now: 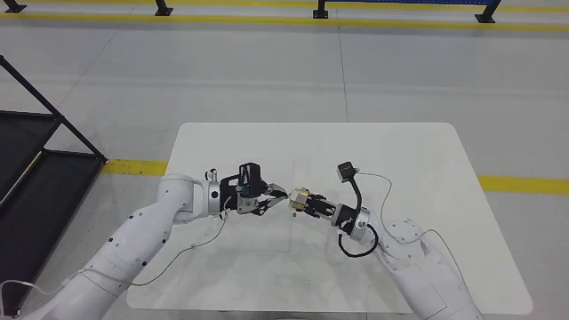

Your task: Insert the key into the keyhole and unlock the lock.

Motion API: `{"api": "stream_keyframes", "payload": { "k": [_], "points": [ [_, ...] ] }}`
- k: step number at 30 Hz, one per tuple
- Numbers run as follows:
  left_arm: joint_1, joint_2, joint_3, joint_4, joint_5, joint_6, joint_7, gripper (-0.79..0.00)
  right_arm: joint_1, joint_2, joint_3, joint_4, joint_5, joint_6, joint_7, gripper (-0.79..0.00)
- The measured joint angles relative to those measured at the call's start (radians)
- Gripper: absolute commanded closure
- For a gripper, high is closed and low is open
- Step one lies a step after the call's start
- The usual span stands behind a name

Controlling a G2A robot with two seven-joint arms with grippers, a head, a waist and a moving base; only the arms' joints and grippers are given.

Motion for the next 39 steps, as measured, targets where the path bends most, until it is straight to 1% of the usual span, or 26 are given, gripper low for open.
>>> {"api": "stream_keyframes", "payload": {
  "k": [8, 15, 28, 39],
  "points": [
    [-0.001, -0.003, 0.002, 0.002, -0.005, -0.006, -0.009, 0.0, 0.0, 0.0, 0.0, 0.0, 0.0, 0.0, 0.0, 0.0],
    [-0.001, -0.005, 0.006, -0.009, 0.022, 0.003, -0.018, 0.0, 0.0, 0.0, 0.0, 0.0, 0.0, 0.0, 0.0, 0.0],
    [0.007, -0.004, 0.0, -0.028, 0.097, 0.022, 0.031, 0.0, 0.0, 0.0, 0.0, 0.0, 0.0, 0.0, 0.0, 0.0],
    [0.01, -0.005, 0.0, -0.025, 0.127, 0.028, 0.061, 0.0, 0.0, 0.0, 0.0, 0.0, 0.0, 0.0, 0.0, 0.0]
  ]
}}
